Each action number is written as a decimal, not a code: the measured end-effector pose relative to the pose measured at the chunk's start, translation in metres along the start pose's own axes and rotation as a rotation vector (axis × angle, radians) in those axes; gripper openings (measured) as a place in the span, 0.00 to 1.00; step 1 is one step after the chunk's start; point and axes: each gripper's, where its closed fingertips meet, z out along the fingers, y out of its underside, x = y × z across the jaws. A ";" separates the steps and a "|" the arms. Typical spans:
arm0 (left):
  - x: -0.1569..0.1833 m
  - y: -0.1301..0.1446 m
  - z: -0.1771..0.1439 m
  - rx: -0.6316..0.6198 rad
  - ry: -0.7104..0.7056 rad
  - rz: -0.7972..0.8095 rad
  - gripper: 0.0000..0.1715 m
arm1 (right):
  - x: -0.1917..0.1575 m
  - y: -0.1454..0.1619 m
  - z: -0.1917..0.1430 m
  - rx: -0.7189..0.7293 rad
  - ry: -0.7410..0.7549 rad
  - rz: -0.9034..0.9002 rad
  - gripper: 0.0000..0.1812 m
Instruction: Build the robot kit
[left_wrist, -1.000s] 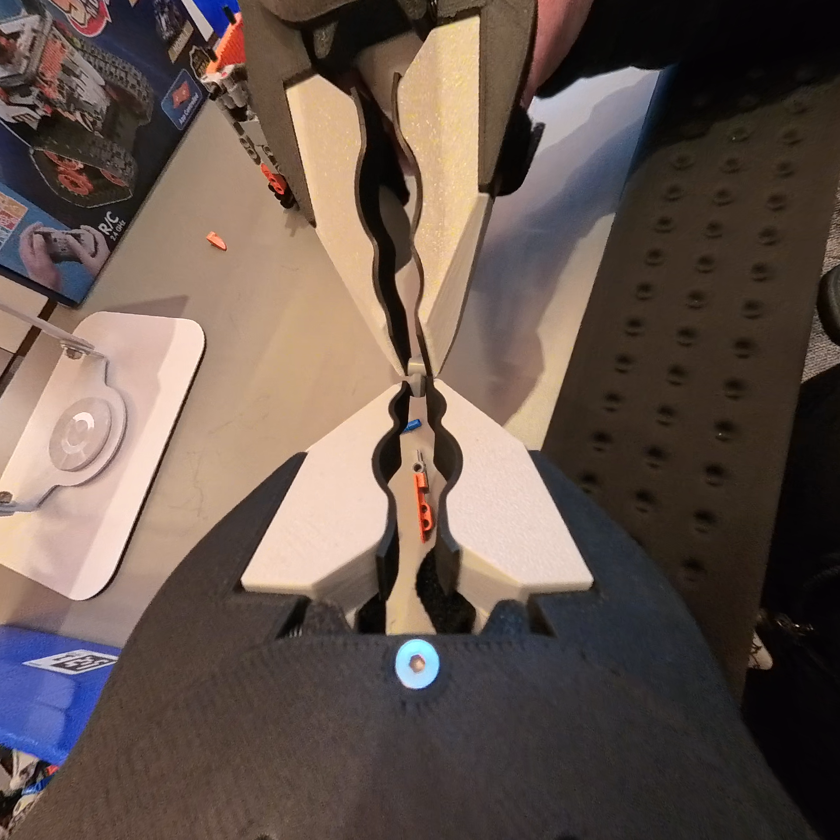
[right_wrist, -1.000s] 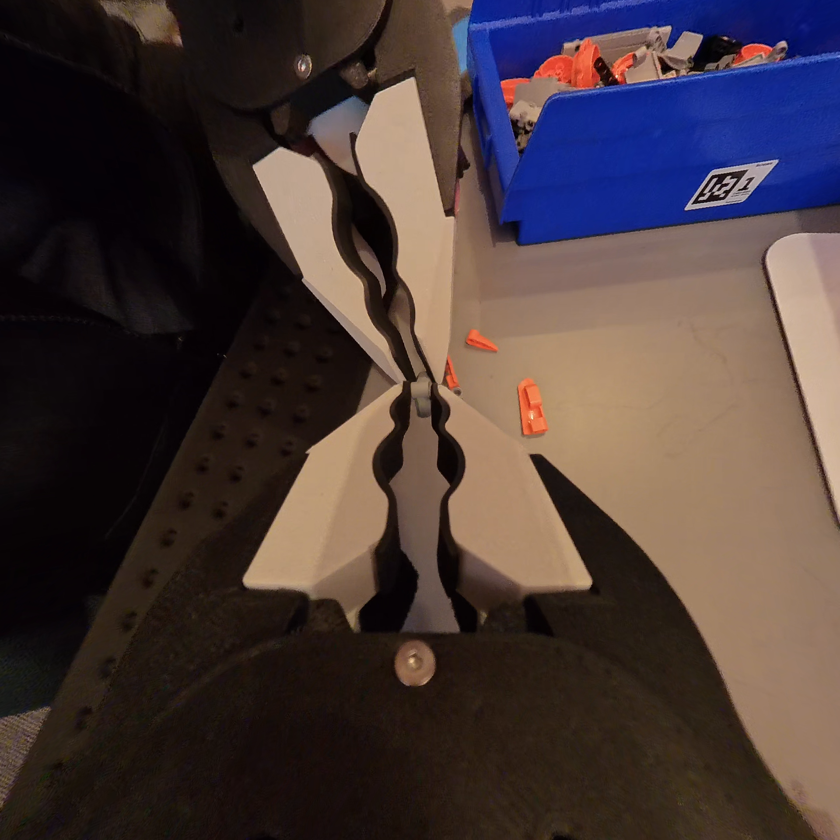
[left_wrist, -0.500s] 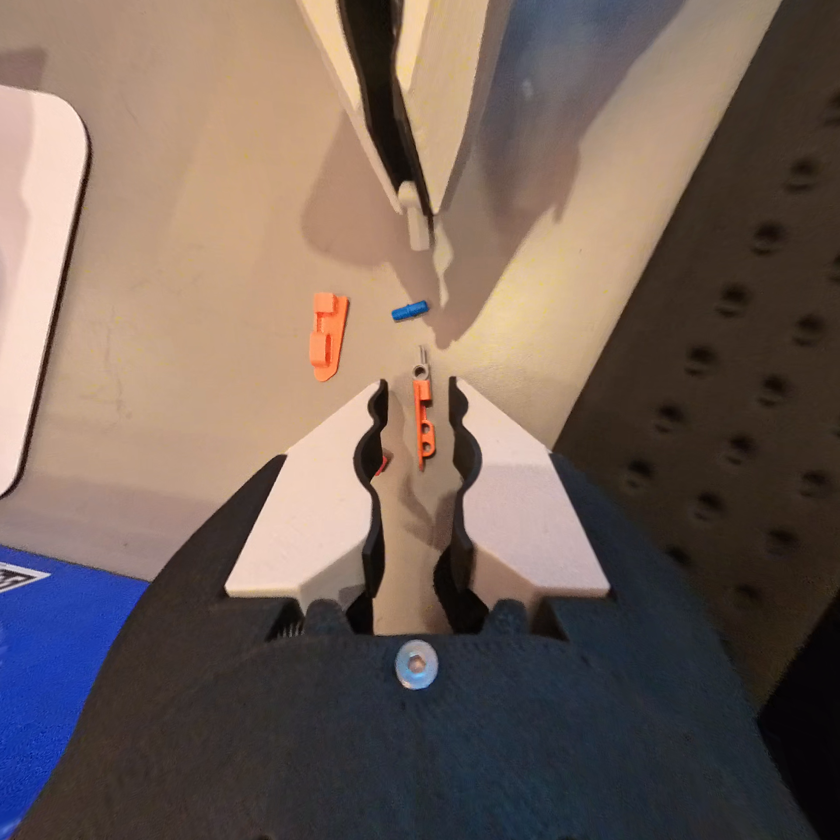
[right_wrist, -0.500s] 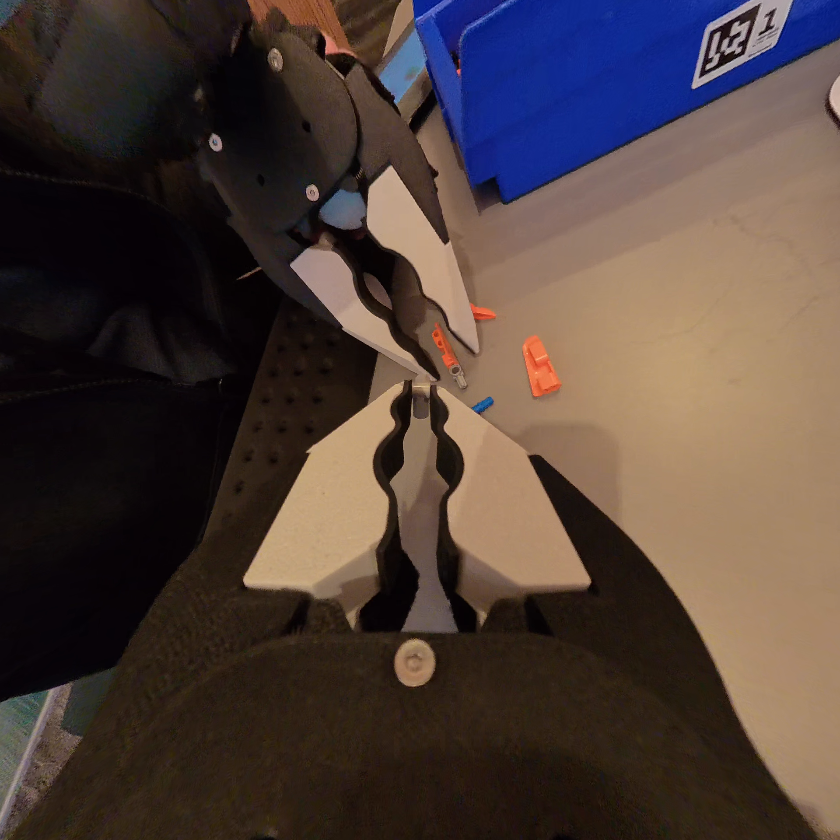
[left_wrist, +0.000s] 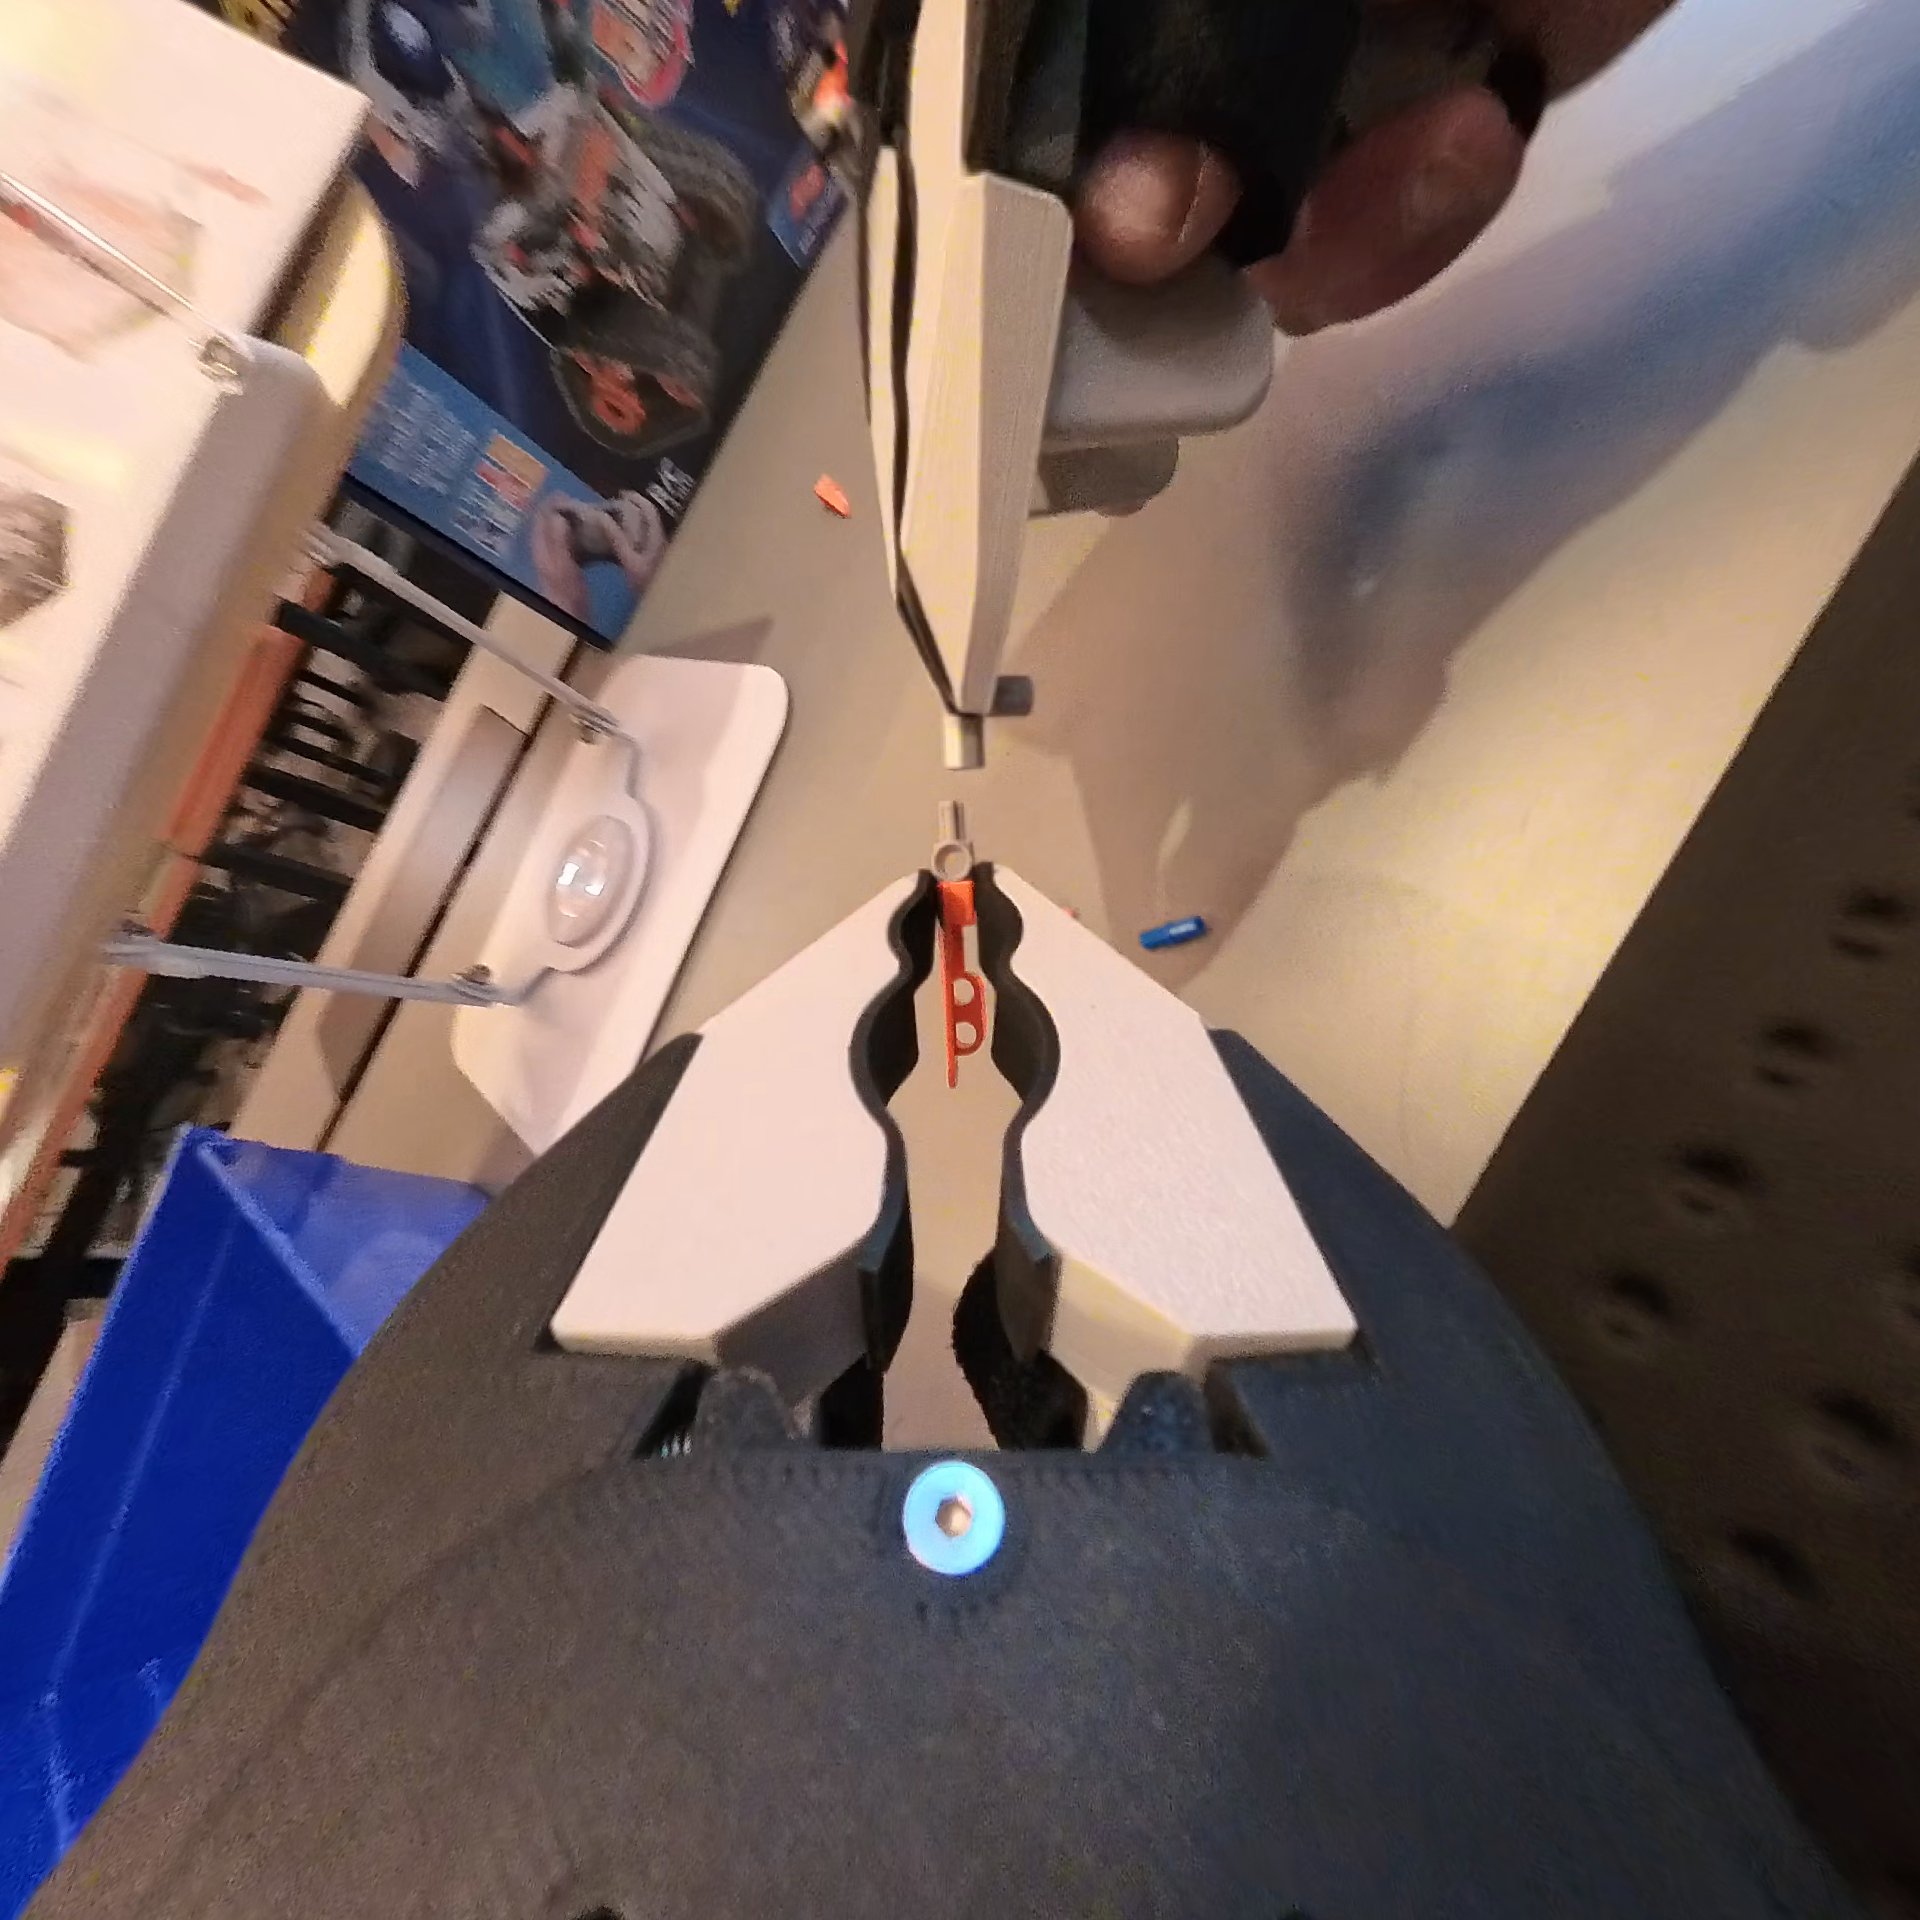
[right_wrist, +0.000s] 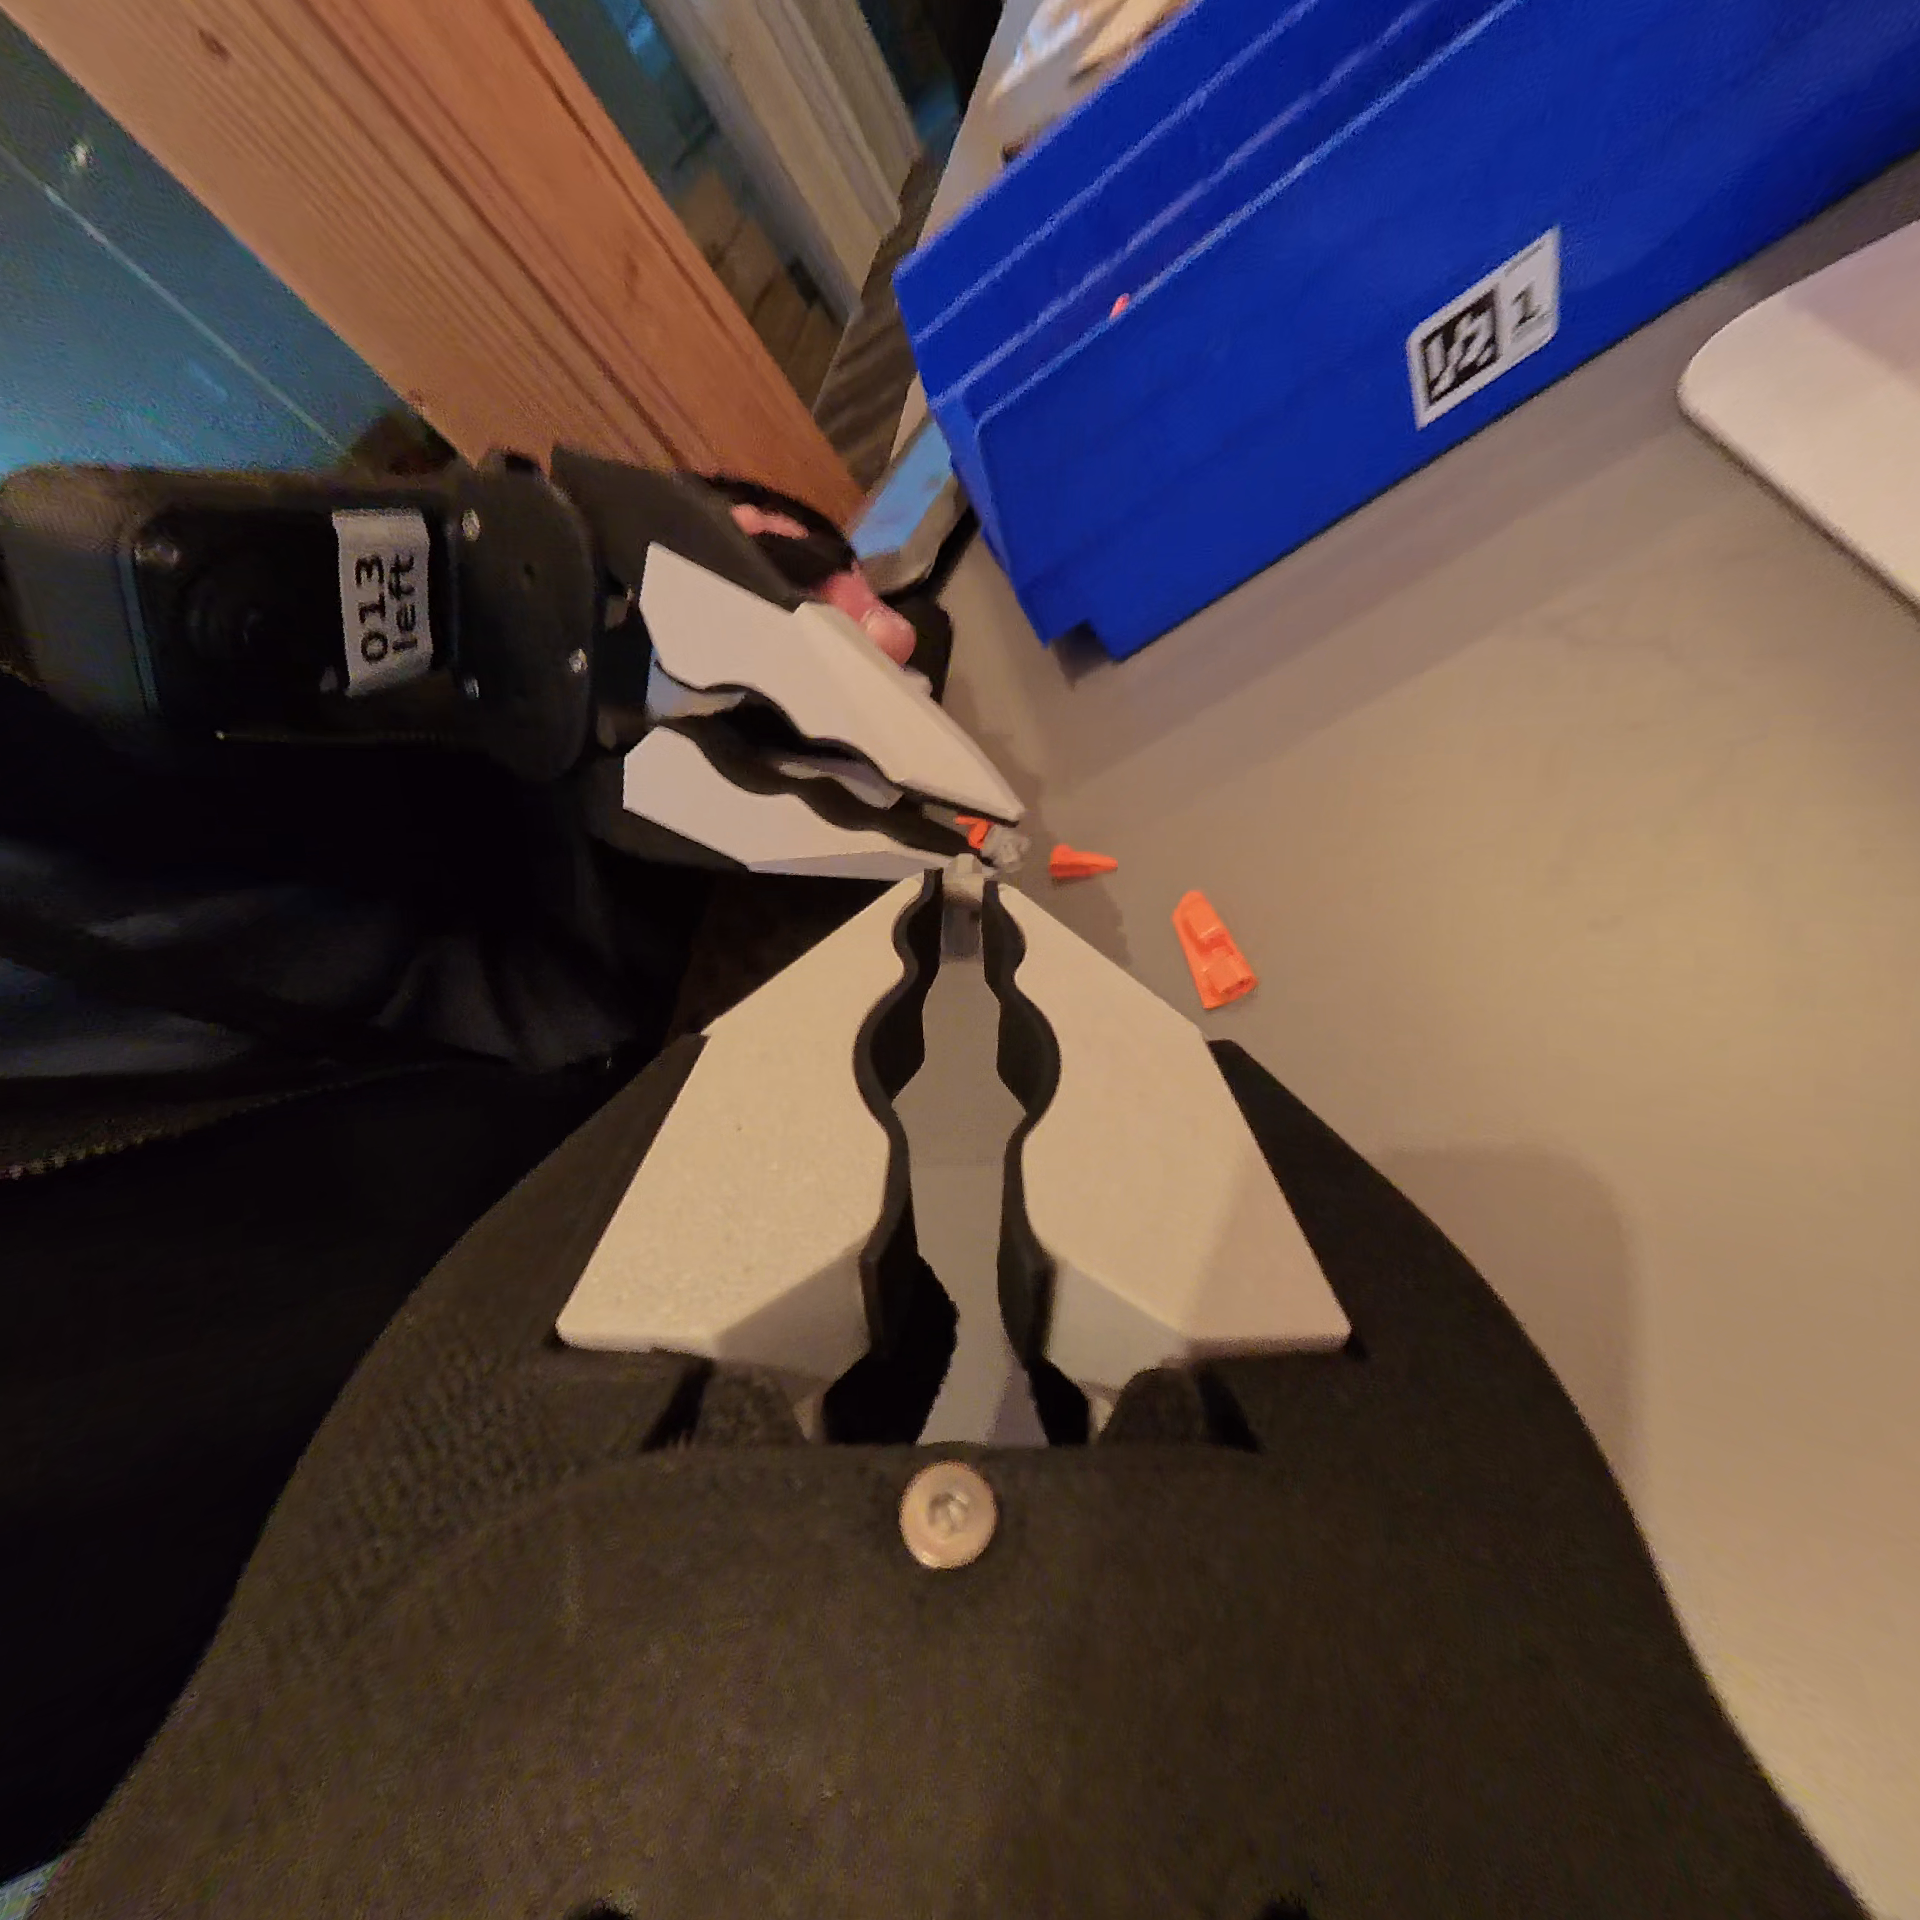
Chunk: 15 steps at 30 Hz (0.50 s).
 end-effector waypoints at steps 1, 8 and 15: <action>-0.002 -0.004 -0.002 0.014 -0.017 0.002 0.03 | 0.001 -0.005 -0.003 0.031 0.004 0.004 0.02; -0.012 -0.018 -0.007 0.048 -0.107 0.025 0.03 | -0.002 -0.014 -0.007 0.090 -0.035 0.044 0.02; -0.012 -0.021 -0.008 0.036 -0.154 0.092 0.03 | -0.002 -0.014 -0.009 0.088 -0.044 0.073 0.02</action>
